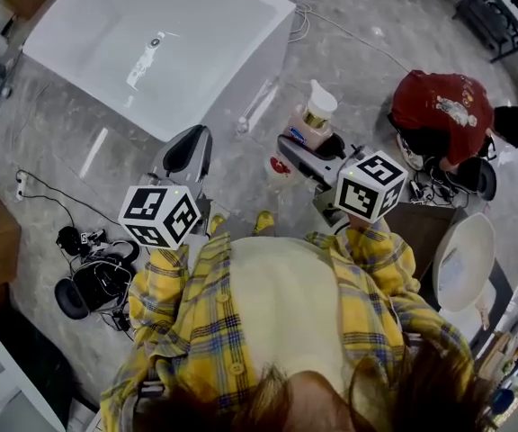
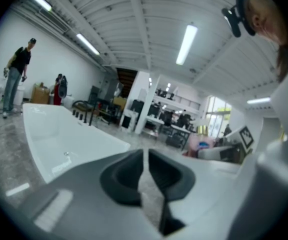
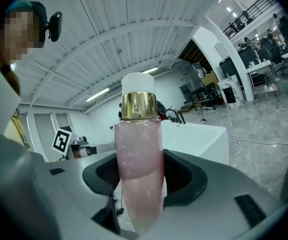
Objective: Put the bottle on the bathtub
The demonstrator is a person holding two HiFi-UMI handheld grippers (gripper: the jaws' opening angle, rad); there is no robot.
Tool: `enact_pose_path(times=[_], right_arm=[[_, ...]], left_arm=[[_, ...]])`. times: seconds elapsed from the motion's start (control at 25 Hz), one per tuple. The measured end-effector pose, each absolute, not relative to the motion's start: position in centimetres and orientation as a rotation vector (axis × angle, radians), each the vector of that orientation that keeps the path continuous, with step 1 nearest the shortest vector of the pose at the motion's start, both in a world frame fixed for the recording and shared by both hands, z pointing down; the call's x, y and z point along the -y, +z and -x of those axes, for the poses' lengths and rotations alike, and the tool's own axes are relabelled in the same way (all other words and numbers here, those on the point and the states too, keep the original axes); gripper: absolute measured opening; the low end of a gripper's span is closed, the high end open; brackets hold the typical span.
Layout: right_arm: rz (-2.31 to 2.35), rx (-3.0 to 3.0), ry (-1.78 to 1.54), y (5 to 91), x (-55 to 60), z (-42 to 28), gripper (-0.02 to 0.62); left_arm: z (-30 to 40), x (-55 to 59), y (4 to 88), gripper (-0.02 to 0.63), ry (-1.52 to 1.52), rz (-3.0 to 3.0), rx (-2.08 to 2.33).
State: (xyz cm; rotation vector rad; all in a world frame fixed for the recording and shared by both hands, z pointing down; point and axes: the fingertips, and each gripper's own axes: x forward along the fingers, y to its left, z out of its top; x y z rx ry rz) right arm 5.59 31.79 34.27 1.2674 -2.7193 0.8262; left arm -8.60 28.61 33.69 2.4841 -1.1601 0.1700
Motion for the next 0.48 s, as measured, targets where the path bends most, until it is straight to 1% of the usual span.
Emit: enact_pose_path(times=[0.16,0.48], right_arm=[[-1.283,2.709,0.847,35.0,-30.9,-6.9,0.232],[-1.282,2.707,0.846,35.0,-28.1,-6.3,0.232]], left_arm=[[7.7,-27.9,34.3,0.037,0.197,-2.473,1.159],[7.5,-24.6,34.8,0.037,0.194,-2.477,1.139]])
